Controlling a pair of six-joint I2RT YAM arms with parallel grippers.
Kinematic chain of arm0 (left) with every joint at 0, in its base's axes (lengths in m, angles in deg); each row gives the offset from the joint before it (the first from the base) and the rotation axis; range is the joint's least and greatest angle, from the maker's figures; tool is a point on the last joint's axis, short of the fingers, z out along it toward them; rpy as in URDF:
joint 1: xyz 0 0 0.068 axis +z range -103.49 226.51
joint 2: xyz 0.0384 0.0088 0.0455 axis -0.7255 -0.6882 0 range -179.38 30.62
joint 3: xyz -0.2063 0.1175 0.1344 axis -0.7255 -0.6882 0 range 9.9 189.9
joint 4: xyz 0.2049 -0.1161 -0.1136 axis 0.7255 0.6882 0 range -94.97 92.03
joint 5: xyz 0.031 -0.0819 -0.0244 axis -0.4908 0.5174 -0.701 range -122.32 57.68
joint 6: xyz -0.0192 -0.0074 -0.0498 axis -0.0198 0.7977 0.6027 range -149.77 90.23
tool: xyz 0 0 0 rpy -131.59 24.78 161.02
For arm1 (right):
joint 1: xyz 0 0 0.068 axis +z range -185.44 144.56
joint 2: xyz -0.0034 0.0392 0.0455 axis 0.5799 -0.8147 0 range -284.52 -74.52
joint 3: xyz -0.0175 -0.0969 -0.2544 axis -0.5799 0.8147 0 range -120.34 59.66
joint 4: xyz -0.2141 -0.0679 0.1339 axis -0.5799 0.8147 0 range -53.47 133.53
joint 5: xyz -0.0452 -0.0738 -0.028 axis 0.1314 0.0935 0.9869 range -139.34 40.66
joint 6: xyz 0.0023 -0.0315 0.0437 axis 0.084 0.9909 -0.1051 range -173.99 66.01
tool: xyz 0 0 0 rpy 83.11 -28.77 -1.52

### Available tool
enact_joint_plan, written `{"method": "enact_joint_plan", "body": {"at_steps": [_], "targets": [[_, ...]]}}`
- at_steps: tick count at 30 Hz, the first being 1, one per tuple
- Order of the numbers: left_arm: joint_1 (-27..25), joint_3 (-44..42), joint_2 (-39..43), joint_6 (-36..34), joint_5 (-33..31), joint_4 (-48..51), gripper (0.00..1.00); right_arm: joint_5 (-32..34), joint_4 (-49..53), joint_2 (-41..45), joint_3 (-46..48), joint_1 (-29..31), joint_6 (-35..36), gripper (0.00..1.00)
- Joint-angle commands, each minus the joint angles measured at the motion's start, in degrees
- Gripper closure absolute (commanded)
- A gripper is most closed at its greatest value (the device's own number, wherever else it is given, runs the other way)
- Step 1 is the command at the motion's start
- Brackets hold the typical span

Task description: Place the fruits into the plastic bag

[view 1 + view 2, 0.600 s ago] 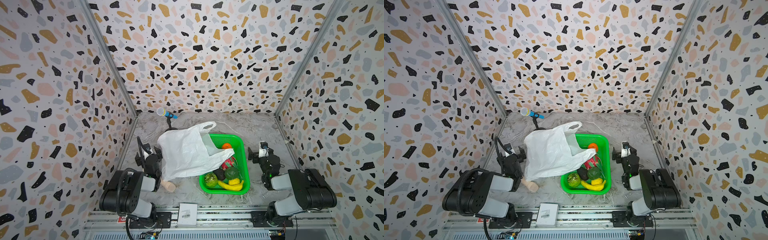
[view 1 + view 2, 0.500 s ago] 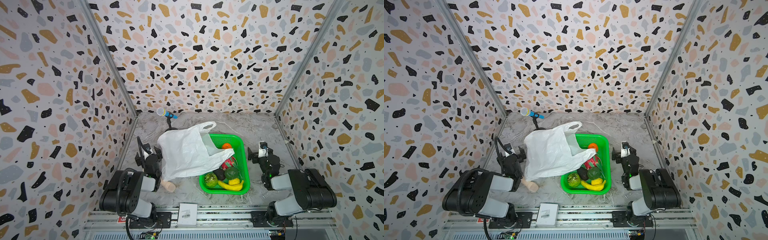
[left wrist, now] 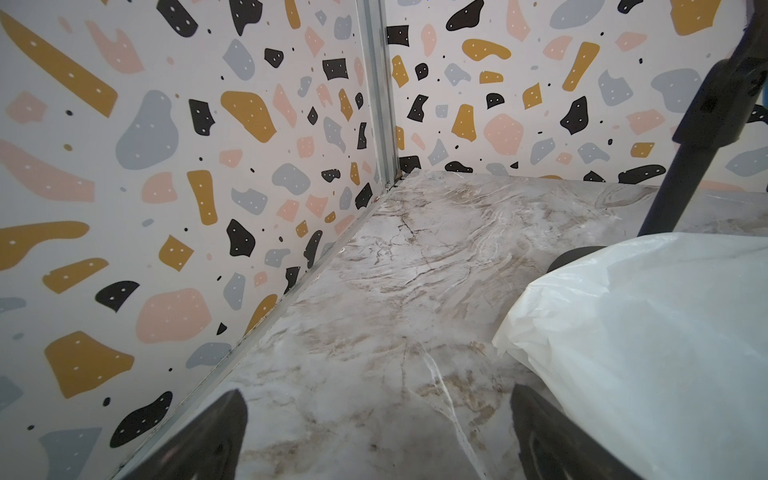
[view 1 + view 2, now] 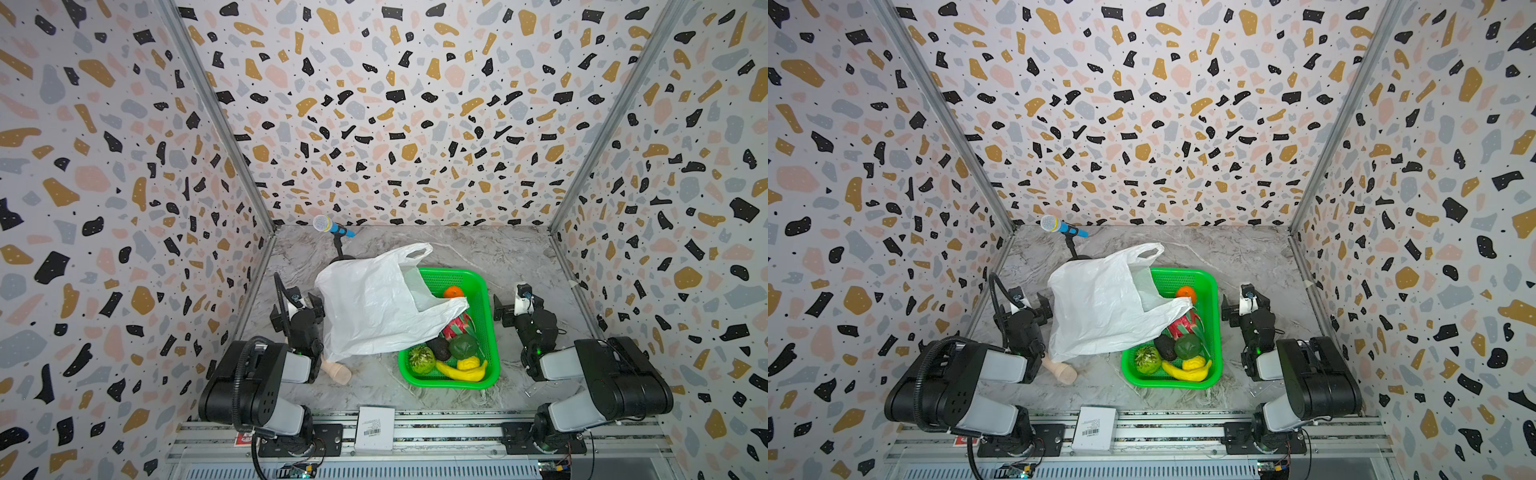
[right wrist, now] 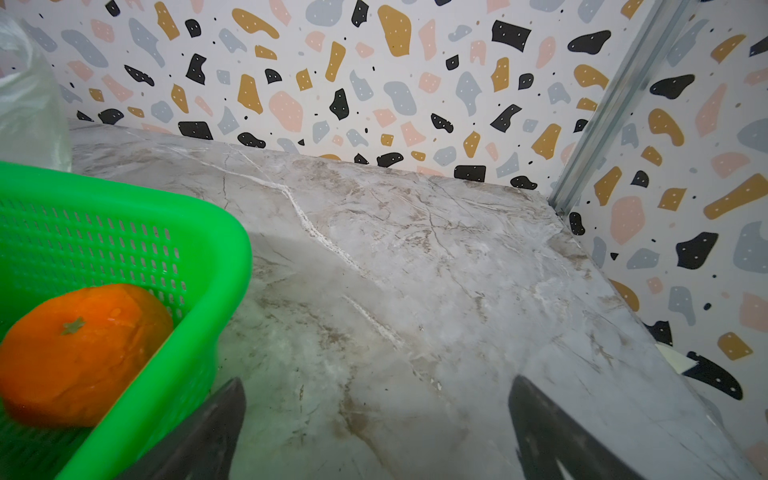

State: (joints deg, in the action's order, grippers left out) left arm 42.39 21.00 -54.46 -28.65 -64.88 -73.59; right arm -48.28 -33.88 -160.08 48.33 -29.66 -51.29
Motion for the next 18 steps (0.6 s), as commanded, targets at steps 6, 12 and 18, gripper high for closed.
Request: {"method": "enact_joint_plan", "body": {"at_steps": [6,12,18], "targets": [[0.4,1.0,0.4,0.5,0.0,-2.0,0.0,1.2,-1.6,0.9,0.4,0.3,0.3,0.01],[0.4,1.1,0.5,0.5,0.0,-2.0,0.01,1.2,-1.6,0.9,0.4,0.4,0.3,0.01],[0.4,1.0,0.4,0.5,0.0,-2.0,0.01,-0.1,-0.5,0.6,-0.5,-0.4,-0.3,0.01]]}}
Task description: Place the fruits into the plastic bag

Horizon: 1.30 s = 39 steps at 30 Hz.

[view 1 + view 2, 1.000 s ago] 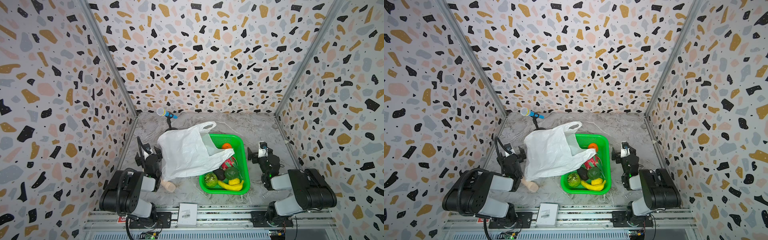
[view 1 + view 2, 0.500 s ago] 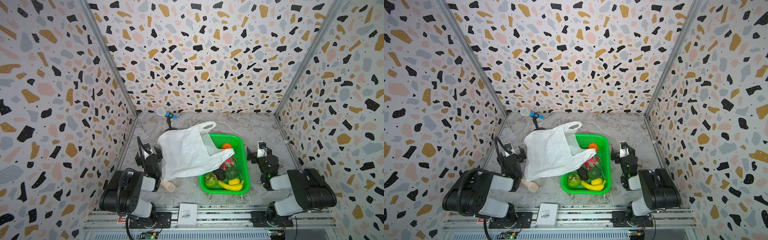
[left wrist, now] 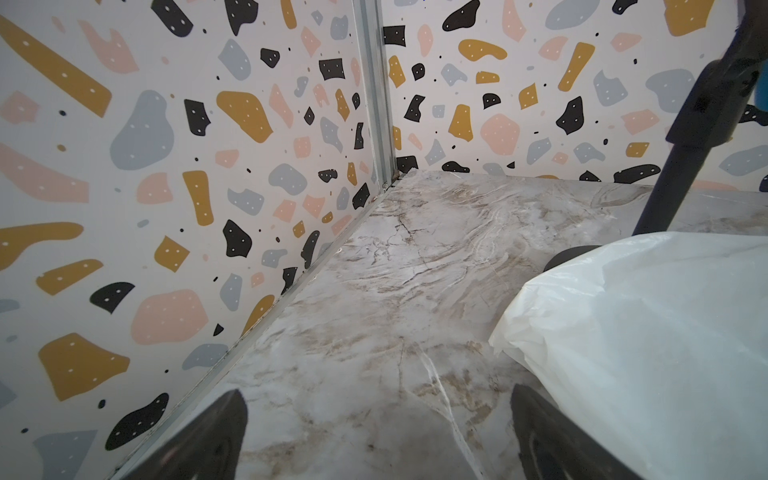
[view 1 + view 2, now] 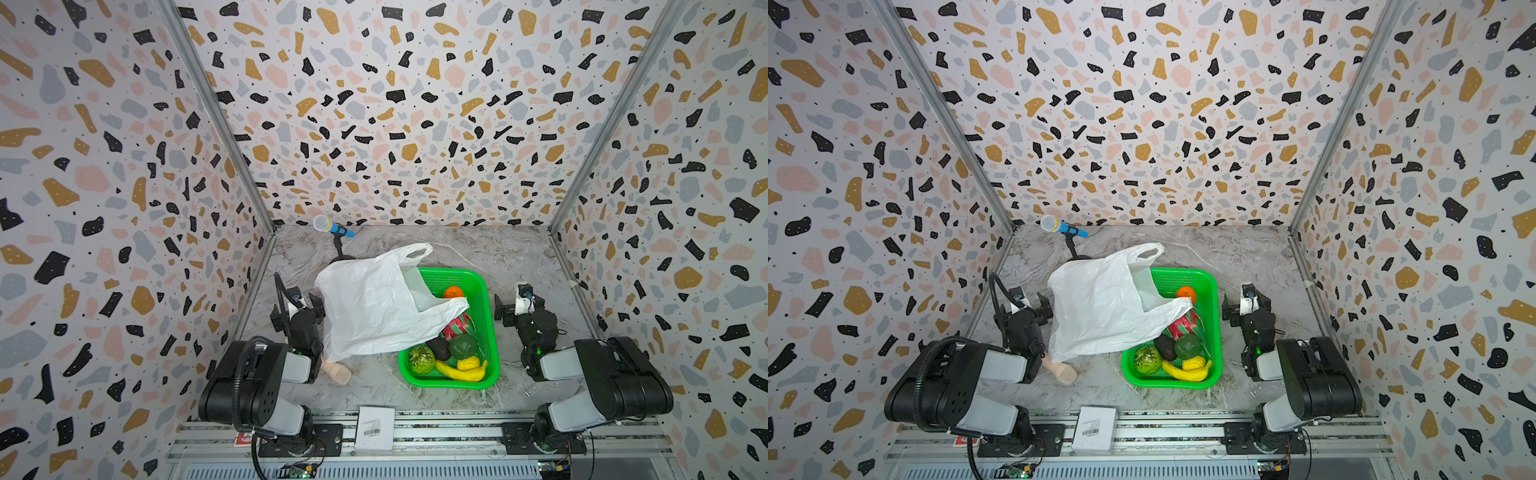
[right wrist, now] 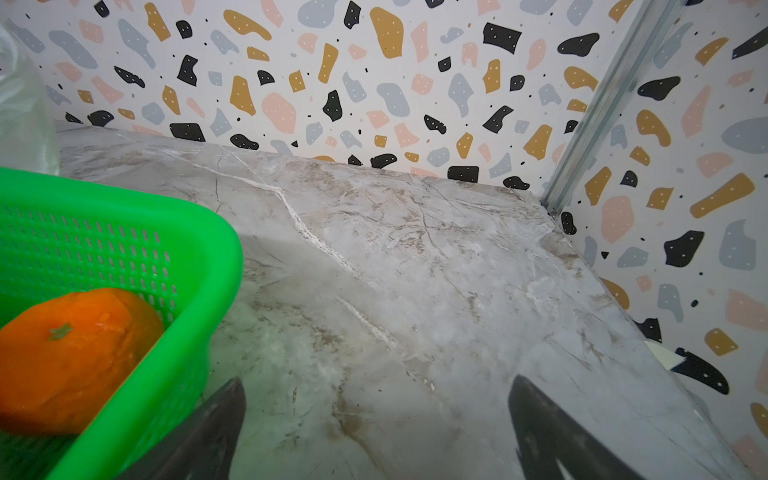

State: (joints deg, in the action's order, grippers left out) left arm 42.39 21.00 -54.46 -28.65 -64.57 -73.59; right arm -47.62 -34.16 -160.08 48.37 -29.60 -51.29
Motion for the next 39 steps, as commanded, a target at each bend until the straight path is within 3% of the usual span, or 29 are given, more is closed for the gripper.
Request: {"method": "enact_joint_plan", "body": {"at_steps": [1,3,18,20,21,22,24,27,29,31,33,37,39], "targets": [[0.4,1.0,0.4,0.5,-0.3,-2.0,0.0,-1.6,0.3,0.4,-0.9,-0.8,-0.5,0.01],[0.4,1.0,0.4,0.5,-0.3,-2.1,0.01,-5.0,1.3,0.2,-1.5,-2.8,-1.2,0.01],[0.6,0.9,0.6,0.7,-0.1,-2.4,0.0,-5.8,2.1,0.6,-1.7,-3.3,-1.6,0.01],[0.9,1.2,1.3,0.4,1.1,-2.5,0.0,-7.3,3.6,1.3,-2.2,-3.1,-0.6,0.09],[0.9,4.3,2.6,0.5,0.6,3.1,0.01,-6.7,6.5,2.3,-3.5,-2.3,0.1,0.13],[0.9,9.5,4.4,1.2,1.0,15.4,0.01,-4.5,10.5,3.3,-5.4,-1.4,0.3,0.15],[0.8,20.0,4.7,1.0,-0.2,34.9,0.0,3.7,23.1,4.9,-11.5,1.4,-1.4,0.21],[0.8,20.5,6.2,5.0,-8.0,37.1,0.01,7.4,33.6,5.7,-17.6,4.8,-2.7,0.43],[0.7,19.8,9.5,9.1,-9.0,38.7,0.0,10.4,33.5,7.4,-17.8,8.1,-2.7,0.43],[0.2,23.7,10.7,15.8,-11.3,47.7,0.0,14.3,34.6,9.6,-18.2,10.5,-4.0,0.43],[-0.9,28.2,10.8,21.5,-12.1,57.7,0.01,18.8,39.6,12.5,-19.7,10.5,-12.7,0.42],[-7.1,32.8,13.3,29.4,-14.9,69.2,0.0,18.1,49.7,17.8,-22.0,9.5,-23.9,0.42],[-12.7,34.0,15.3,32.4,-14.3,74.0,0.0,16.0,53.9,20.4,-22.8,9.3,-27.4,0.41]]}}
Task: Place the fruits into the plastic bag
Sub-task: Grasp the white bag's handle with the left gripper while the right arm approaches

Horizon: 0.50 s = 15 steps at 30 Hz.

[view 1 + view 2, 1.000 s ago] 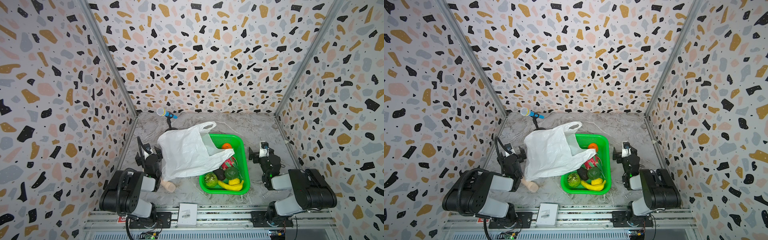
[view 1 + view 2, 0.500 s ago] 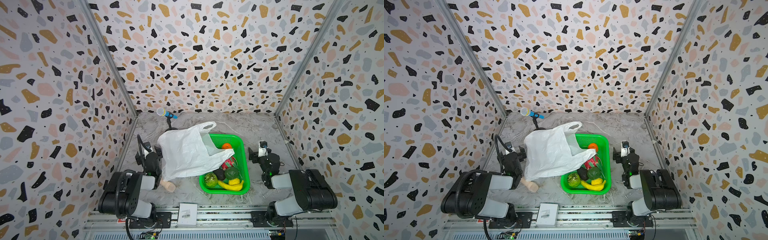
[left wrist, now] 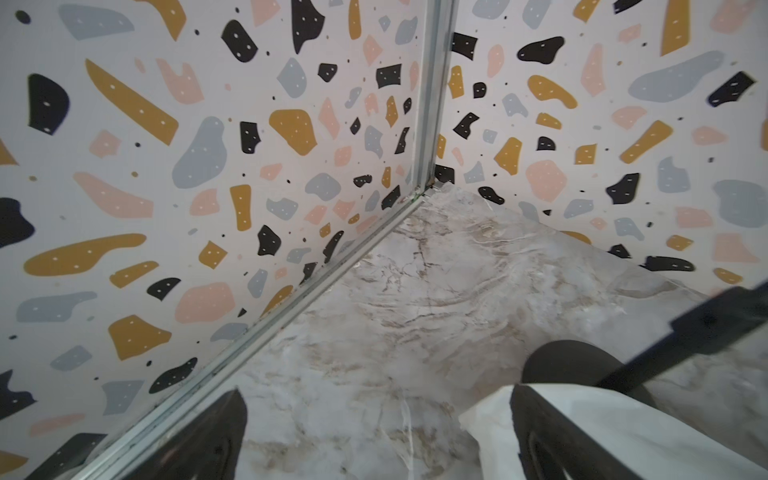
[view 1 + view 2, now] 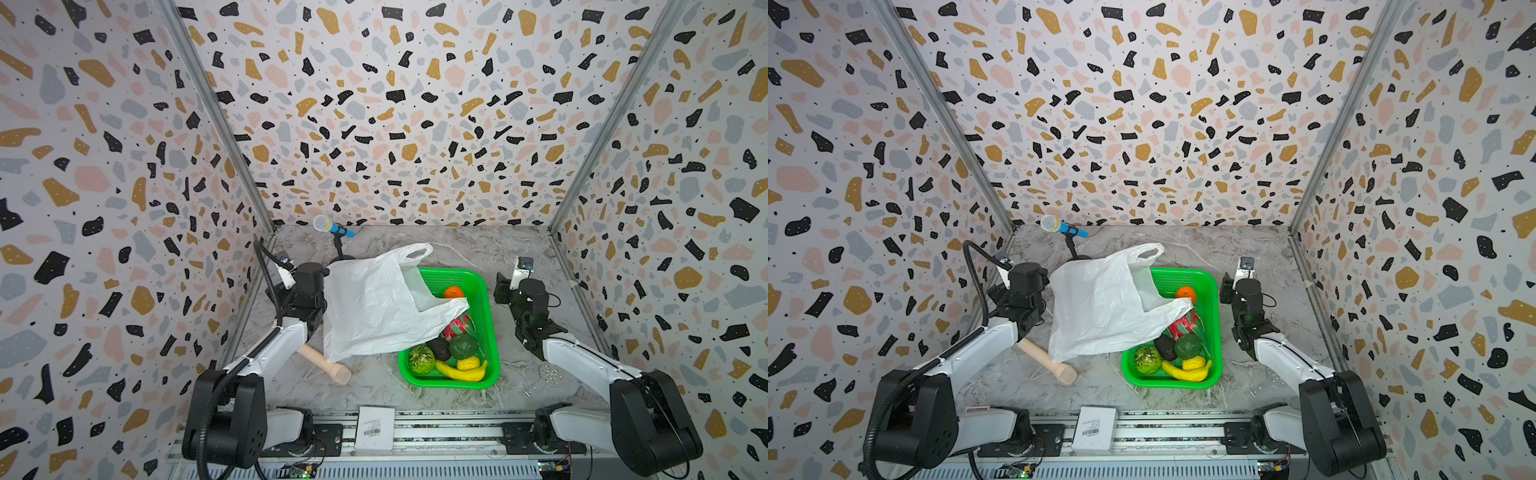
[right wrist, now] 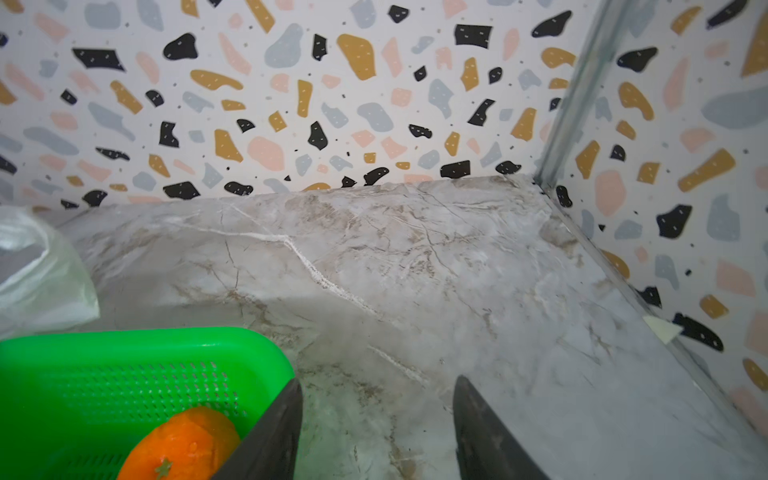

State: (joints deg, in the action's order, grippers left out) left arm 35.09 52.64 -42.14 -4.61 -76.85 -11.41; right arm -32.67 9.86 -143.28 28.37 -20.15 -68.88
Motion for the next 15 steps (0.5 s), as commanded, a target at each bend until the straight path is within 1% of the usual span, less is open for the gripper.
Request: {"method": "enact_joint_plan", "body": {"at_steps": [1,4,6,7,8,11,12,15], "targets": [[-7.9,2.3,3.9,9.1,0.0,12.3,0.01,-1.0,11.4,4.6,-3.1,-0.1,-10.6,0.41],[-15.0,3.1,5.4,10.2,12.8,9.6,0.04,-8.8,17.3,5.8,-4.1,-1.0,-12.1,0.38],[-18.9,7.9,2.7,10.0,18.9,11.0,0.04,-15.4,22.4,4.5,-5.5,-2.1,-12.9,0.38],[-21.1,12.2,0.4,9.2,20.8,14.4,0.02,-17.6,24.8,3.9,-6.1,-2.2,-13.1,0.38],[-23.3,16.7,-2.5,7.8,21.7,17.7,0.0,-19.4,26.2,3.7,-6.1,-2.2,-13.1,0.38],[-28.3,28.0,-9.9,4.8,23.7,24.8,0.0,-22.2,26.4,5.1,-4.4,-2.2,-13.3,0.38],[-29.0,30.6,-11.8,4.4,24.6,26.3,0.01,-22.1,26.3,5.7,-4.0,-2.2,-13.1,0.38],[-30.4,37.1,-17.9,3.8,24.9,31.8,0.0,-21.4,27.1,7.2,-4.2,-2.6,-10.9,0.38]]}}
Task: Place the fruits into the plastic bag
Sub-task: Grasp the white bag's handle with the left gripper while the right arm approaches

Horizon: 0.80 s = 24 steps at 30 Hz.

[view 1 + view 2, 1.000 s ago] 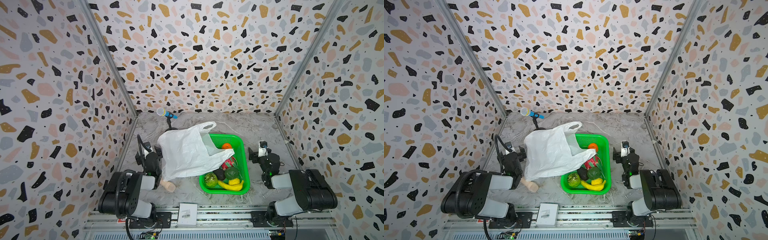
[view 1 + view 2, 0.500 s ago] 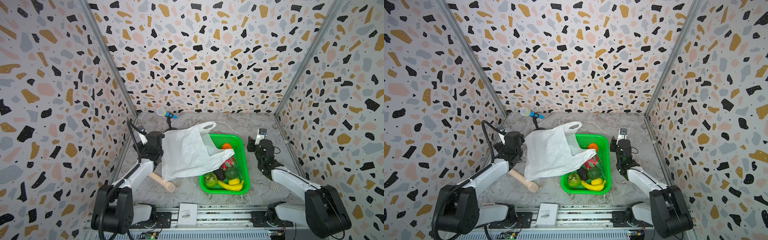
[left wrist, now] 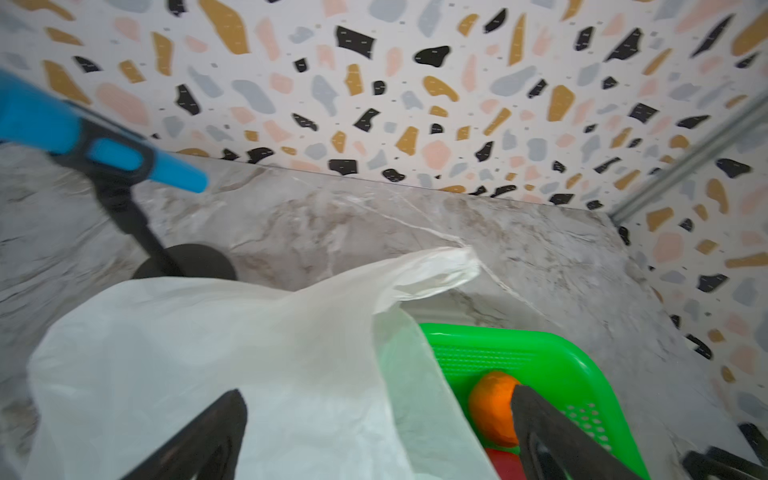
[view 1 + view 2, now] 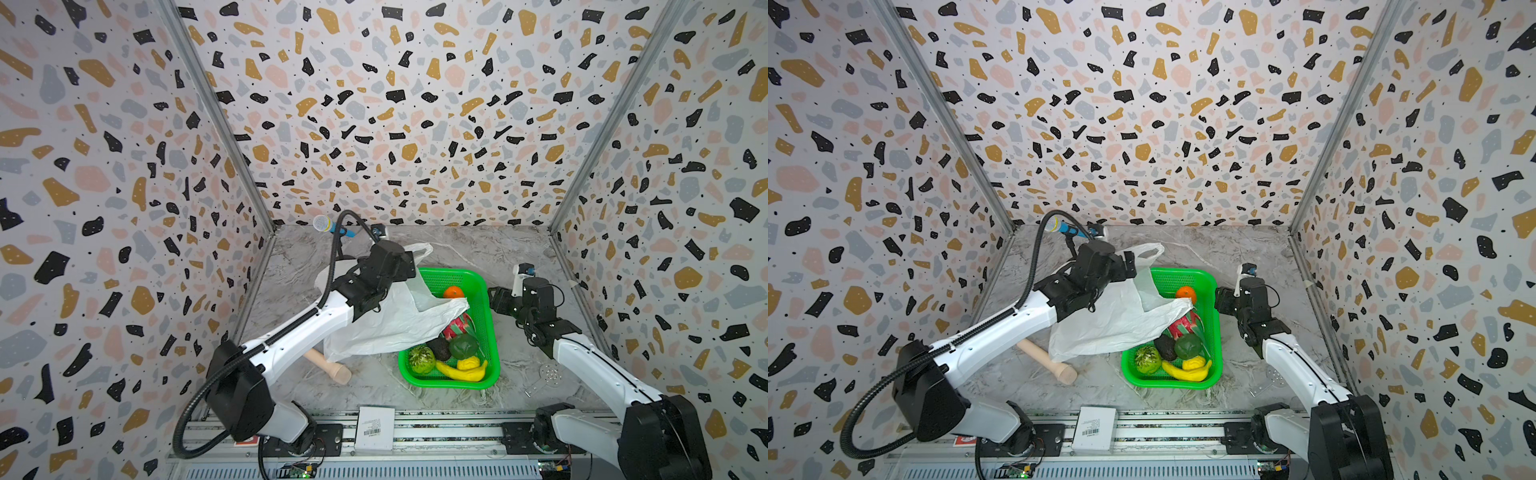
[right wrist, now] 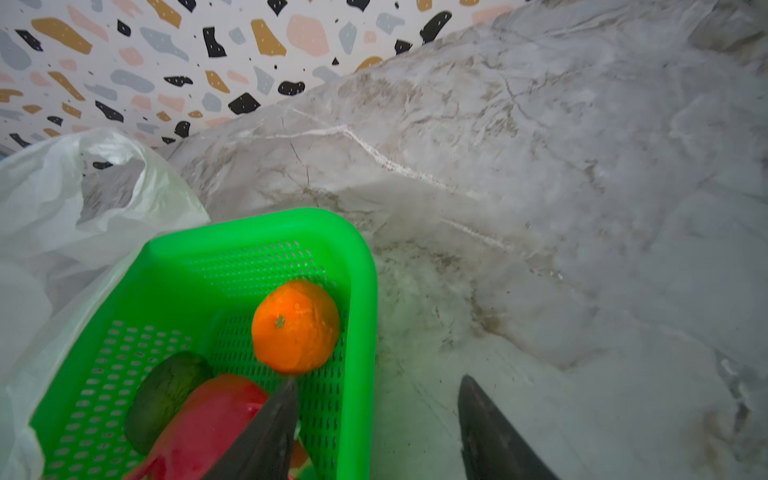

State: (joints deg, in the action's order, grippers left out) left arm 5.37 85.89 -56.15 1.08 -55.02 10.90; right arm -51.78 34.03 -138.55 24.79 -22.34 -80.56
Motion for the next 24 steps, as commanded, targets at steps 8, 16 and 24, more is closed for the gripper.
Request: {"method": "enact_joint_plan", "body": {"at_steps": [8,16,24], "targets": [[-1.3,9.2,-12.8,-5.3,-1.7,20.6,0.01,-1.6,4.1,4.3,-1.4,-0.7,4.3,0.37],[-1.3,13.0,-16.6,-6.4,-0.3,21.8,0.02,-1.5,3.9,4.3,-1.7,0.4,5.6,0.37],[-1.3,14.9,-19.6,-5.4,-2.7,24.0,0.11,0.0,4.2,5.3,-1.7,1.5,6.8,0.37]]}}
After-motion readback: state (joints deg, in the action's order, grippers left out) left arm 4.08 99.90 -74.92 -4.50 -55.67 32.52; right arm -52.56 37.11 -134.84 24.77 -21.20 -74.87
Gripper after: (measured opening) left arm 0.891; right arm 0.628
